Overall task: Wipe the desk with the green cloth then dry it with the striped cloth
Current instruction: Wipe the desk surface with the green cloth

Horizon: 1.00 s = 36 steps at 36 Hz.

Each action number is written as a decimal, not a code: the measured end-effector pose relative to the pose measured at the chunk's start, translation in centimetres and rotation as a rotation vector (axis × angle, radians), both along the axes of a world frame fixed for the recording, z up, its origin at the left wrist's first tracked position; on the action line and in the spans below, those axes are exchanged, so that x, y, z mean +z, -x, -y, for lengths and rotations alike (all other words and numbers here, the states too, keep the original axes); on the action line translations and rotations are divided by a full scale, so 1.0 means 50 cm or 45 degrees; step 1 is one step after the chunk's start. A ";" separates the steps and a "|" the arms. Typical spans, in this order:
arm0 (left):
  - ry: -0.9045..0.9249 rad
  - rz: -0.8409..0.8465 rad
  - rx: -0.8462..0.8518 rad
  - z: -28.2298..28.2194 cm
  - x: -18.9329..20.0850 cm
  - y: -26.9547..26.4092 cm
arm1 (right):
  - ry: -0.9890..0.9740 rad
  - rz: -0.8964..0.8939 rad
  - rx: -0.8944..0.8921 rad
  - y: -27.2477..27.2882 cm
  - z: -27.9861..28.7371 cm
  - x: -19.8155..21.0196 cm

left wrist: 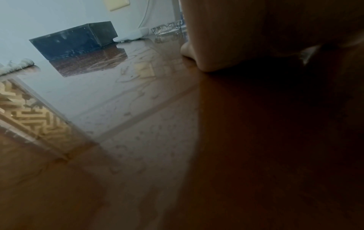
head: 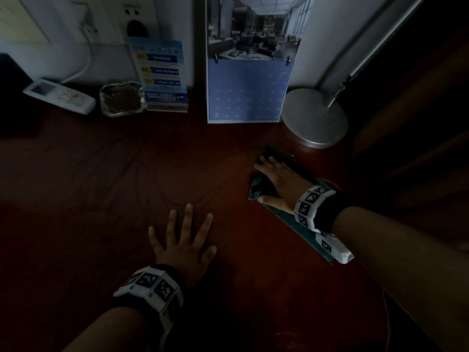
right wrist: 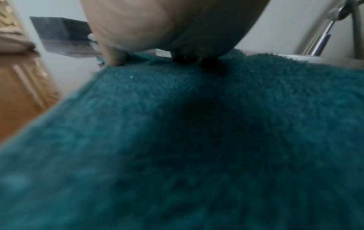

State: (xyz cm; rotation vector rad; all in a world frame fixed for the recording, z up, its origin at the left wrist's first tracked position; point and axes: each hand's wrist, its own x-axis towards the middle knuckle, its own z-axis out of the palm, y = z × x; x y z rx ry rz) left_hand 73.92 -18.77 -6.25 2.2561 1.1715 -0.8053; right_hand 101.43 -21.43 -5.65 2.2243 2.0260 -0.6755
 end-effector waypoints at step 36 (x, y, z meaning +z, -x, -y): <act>-0.074 -0.022 0.033 0.001 -0.010 -0.007 | 0.445 0.483 -0.512 -0.109 0.095 0.046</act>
